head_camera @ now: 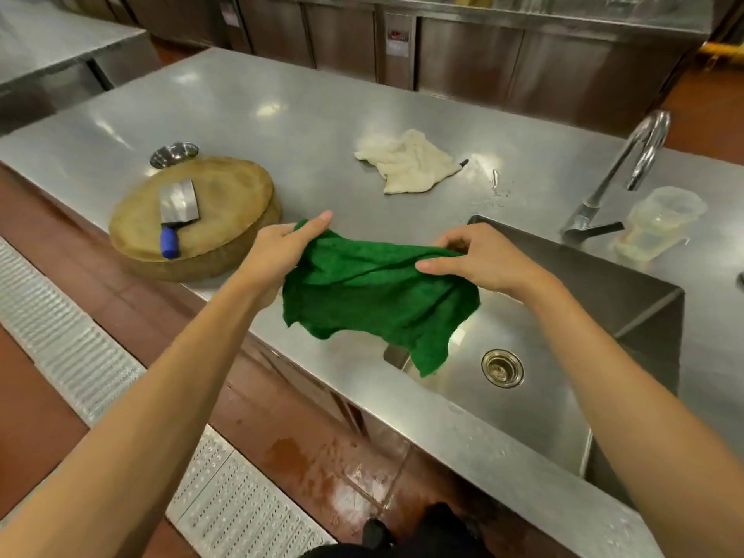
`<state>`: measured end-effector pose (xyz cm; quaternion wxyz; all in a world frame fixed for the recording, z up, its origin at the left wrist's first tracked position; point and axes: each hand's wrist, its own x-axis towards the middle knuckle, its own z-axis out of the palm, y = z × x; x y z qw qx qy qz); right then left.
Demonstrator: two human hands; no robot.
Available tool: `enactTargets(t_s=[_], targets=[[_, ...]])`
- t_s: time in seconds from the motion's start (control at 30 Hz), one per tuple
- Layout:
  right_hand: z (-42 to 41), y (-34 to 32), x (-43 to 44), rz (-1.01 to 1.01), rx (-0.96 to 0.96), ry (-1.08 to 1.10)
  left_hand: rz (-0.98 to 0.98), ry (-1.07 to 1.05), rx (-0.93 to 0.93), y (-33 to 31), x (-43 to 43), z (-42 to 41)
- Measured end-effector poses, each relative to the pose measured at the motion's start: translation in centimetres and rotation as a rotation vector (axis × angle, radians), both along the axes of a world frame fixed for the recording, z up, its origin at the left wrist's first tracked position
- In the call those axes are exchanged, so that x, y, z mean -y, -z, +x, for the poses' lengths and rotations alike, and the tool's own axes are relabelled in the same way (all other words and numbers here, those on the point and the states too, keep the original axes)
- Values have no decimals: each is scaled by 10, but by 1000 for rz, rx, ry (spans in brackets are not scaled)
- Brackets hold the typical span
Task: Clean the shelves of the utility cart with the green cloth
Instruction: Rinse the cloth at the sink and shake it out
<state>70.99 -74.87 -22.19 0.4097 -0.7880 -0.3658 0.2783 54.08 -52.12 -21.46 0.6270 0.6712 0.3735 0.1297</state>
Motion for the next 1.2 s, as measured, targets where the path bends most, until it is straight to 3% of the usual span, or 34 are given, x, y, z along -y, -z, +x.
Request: enactTargets(t_s=[0.2,0.3,0.6,0.83,1.2], targets=[[-2,-3,-23,111,65,81,-74,-77,98,-7,-41,-9],[5,-9,-34,-5,105,22,-54,-124,163,-13,-63,-13],[5,-17,-60,-400,-146,-114,-13,243,115,-11,-101,16],[14,11,-74,-160,-129,-23,-31,588,-64,-36,-124,64],[30,6,-84,48,-207,307,201,930,-380,-70,-191,118]])
